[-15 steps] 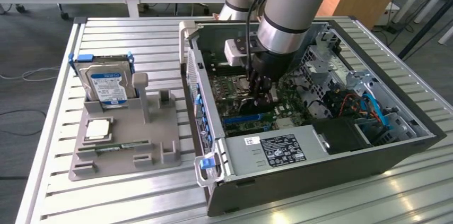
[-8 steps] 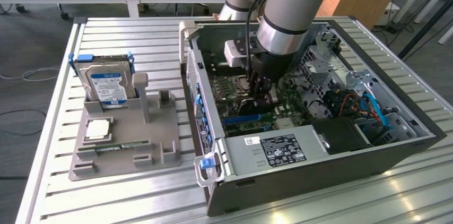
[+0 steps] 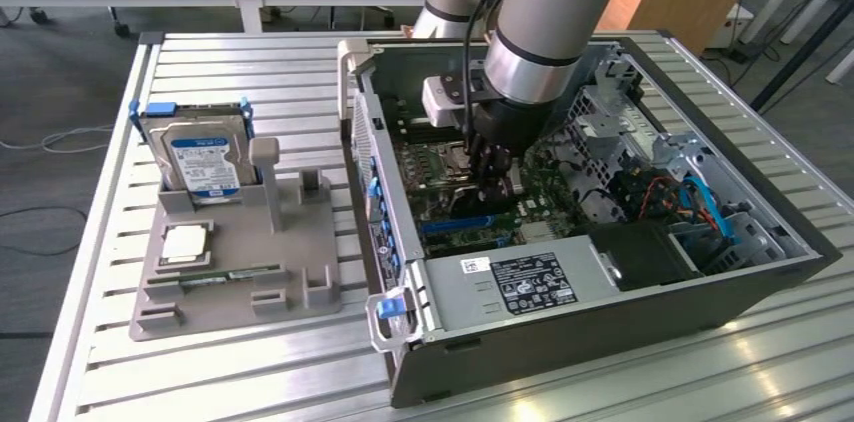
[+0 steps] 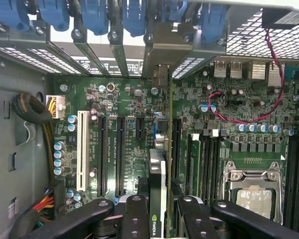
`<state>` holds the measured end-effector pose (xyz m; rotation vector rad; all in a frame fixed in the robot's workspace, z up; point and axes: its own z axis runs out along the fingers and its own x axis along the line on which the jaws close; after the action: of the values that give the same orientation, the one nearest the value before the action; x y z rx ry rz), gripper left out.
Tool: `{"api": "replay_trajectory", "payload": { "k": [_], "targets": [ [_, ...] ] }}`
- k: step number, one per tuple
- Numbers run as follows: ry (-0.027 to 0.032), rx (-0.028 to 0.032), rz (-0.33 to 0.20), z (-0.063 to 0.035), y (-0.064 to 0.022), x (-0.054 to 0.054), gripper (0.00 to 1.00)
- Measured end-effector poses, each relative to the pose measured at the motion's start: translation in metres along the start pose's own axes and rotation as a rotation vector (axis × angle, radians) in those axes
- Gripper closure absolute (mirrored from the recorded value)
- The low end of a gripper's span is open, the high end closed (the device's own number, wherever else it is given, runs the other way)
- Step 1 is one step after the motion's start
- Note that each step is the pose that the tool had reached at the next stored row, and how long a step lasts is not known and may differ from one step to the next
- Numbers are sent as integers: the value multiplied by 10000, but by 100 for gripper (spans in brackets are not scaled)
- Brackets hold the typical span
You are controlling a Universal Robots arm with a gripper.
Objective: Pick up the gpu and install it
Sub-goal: 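Insert the gpu into the slot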
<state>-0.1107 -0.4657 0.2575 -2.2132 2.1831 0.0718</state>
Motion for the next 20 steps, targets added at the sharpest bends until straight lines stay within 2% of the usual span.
{"api": "replay_trajectory", "payload": {
  "k": [20],
  "targets": [
    [2, -1, 0, 26, 12, 9, 73]
  ]
}}
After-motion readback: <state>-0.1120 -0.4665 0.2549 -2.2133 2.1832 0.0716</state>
